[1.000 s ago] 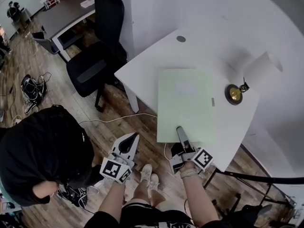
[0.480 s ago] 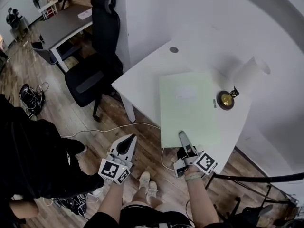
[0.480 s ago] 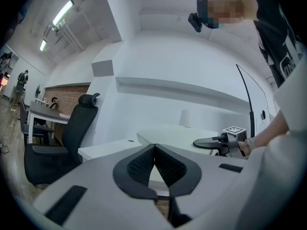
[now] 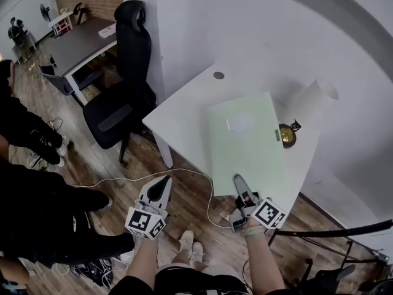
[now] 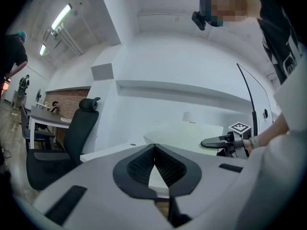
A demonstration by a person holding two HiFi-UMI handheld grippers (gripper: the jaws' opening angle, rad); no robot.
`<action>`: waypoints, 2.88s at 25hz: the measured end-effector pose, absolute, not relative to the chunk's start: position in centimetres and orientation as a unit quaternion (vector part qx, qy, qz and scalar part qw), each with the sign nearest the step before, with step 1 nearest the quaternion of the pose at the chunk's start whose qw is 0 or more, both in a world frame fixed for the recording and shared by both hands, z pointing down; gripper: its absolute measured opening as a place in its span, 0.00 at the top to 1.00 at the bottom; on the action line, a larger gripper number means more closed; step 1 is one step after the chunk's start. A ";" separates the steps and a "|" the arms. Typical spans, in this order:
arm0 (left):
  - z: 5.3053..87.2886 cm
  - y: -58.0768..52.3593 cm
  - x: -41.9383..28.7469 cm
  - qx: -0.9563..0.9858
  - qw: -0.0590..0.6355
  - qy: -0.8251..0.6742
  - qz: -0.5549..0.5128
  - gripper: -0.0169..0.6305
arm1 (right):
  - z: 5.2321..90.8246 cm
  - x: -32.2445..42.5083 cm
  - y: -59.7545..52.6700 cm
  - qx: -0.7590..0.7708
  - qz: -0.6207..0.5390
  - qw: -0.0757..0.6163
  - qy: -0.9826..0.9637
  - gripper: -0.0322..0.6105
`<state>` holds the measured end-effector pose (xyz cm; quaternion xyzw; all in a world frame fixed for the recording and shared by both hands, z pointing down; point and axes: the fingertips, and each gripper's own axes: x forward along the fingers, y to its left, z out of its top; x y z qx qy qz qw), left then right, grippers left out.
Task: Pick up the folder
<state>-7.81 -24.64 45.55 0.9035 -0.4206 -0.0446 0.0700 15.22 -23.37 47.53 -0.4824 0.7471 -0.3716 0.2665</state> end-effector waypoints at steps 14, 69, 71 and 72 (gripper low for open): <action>43.6 -25.4 -8.2 0.897 0.057 -0.436 -0.041 0.95 | 47.2 19.2 -22.5 -0.568 -0.320 0.167 0.740 0.49; 38.6 -27.3 -12.2 0.875 0.017 -0.477 -0.077 0.95 | 41.2 24.0 -21.4 -0.658 -0.135 0.061 0.738 0.49; 38.4 -27.2 -12.2 0.875 0.018 -0.478 -0.078 0.95 | 41.0 24.0 -21.4 -0.659 -0.134 0.064 0.737 0.49; 38.3 -27.2 -12.3 0.874 0.019 -0.478 -0.078 0.95 | 41.0 24.0 -21.3 -0.660 -0.134 0.065 0.737 0.49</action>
